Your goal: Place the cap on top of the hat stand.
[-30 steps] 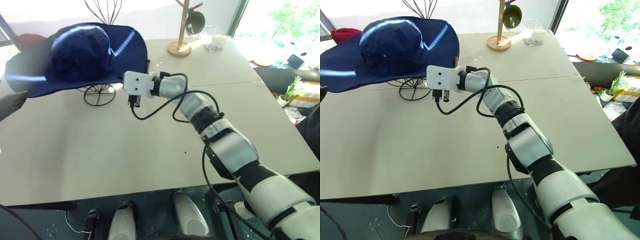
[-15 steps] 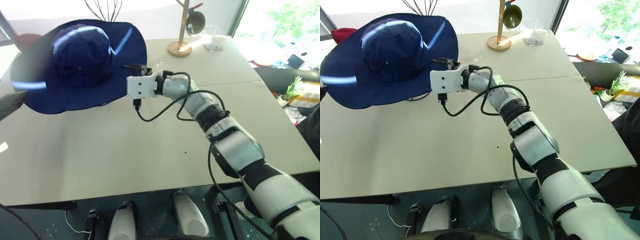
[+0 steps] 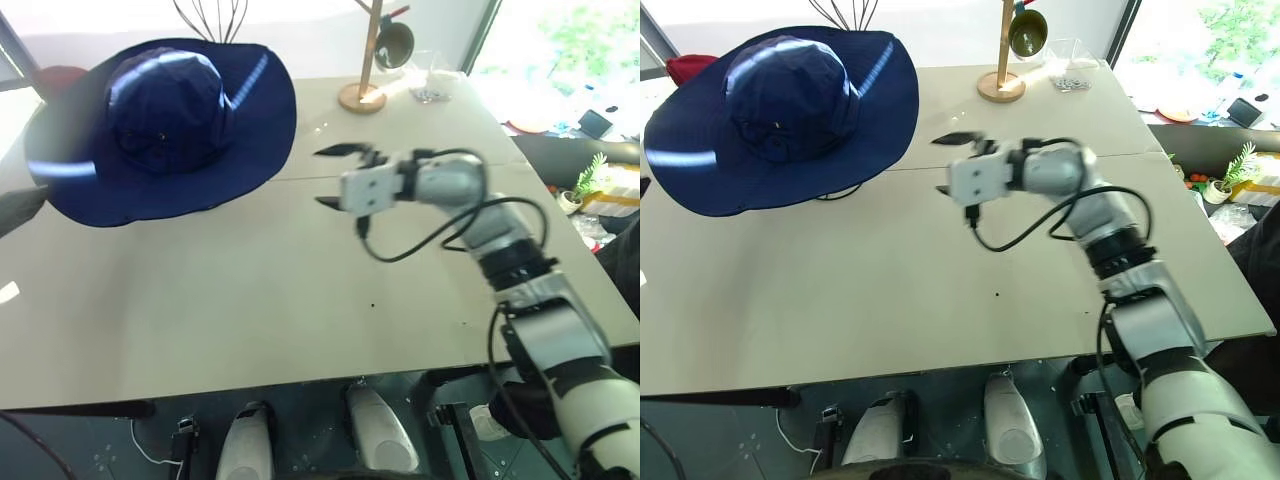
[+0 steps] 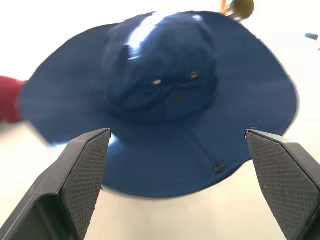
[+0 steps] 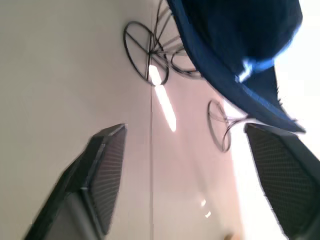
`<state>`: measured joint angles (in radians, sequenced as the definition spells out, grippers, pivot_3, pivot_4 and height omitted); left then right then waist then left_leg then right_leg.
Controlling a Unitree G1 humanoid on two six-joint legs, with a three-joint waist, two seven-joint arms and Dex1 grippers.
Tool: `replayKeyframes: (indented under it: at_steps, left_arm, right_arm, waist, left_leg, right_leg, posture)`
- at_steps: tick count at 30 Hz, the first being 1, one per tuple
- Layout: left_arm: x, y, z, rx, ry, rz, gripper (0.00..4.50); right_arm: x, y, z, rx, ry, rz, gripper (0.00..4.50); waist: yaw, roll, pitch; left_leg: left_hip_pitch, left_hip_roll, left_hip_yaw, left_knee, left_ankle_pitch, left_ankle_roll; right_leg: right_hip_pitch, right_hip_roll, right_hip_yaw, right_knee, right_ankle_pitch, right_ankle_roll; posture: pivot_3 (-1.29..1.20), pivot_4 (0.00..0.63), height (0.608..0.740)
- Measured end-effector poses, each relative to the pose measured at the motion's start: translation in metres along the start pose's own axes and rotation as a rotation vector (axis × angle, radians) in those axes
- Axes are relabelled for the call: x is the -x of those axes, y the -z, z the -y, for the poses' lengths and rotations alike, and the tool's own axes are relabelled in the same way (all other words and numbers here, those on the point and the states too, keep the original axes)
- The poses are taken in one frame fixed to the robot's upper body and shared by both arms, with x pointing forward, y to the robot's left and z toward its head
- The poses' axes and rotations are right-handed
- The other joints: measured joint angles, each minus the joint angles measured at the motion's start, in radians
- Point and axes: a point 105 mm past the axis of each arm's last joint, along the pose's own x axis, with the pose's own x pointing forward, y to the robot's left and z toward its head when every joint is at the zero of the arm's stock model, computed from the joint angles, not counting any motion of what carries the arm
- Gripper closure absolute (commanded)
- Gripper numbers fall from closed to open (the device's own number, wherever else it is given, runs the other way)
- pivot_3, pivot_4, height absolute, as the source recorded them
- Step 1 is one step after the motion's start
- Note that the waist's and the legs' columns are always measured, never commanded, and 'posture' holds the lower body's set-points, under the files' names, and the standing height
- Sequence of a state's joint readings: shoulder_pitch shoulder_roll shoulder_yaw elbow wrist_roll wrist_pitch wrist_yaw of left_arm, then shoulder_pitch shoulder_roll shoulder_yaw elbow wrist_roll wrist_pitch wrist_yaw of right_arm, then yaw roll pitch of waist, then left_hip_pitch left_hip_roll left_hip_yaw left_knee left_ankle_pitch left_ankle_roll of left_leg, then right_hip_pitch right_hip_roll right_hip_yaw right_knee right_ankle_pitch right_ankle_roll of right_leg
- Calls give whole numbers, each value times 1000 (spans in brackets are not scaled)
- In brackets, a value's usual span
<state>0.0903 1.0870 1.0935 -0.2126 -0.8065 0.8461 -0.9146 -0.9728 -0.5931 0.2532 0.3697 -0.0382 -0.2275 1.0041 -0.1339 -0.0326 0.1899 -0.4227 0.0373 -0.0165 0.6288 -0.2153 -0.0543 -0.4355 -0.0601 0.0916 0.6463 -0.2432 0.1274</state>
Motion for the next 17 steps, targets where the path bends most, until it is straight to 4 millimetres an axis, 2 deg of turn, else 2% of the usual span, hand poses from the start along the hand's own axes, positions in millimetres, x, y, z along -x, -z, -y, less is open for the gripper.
replayKeyframes:
  at_steps: [3, 5, 8, 13, 17]
  left_arm:
    - [22, 3, -11, -7, -69, -33, 0]
    - [33, 6, -16, -1, -102, -39, 0]
    - [44, 16, -16, 26, -120, -58, 0]
    - [54, 37, -11, 69, -130, -104, 0]
    - [59, 41, -7, 70, -139, -112, 0]
  right_arm:
    - [38, 5, 17, -351, -68, -2, 32]
    - [52, -3, 25, -481, -109, 34, 32]
    - [57, -12, 38, -621, -132, 88, 32]
    - [61, -4, 42, -805, -149, 88, 32]
    - [64, -2, 46, -871, -161, 99, 32]
  waist:
    - [11, 1, 1]
    - [14, 1, 1]
    - [12, 1, 0]
    - [14, 1, 0]
    - [13, 1, 0]
  left_leg:
    - [2, 1, 1, 0, 0, 0]
    - [4, 1, 2, -1, 0, 0]
    - [7, 4, 4, -1, 0, 0]
    - [6, 4, 6, -1, 0, 0]
    - [5, 4, 6, -1, 0, 0]
  right_leg:
    - [0, 0, 0, 1, -3, -5]
    - [2, 0, -1, 1, -4, -7]
    - [3, 1, -1, 1, -7, -11]
    - [2, 1, 0, 0, -7, -12]
    - [1, 1, 0, 0, -7, -12]
  posture:
    - [0, 150, 739]
    - [0, 150, 739]
    - [0, 150, 739]
    - [0, 150, 739]
    - [0, 150, 739]
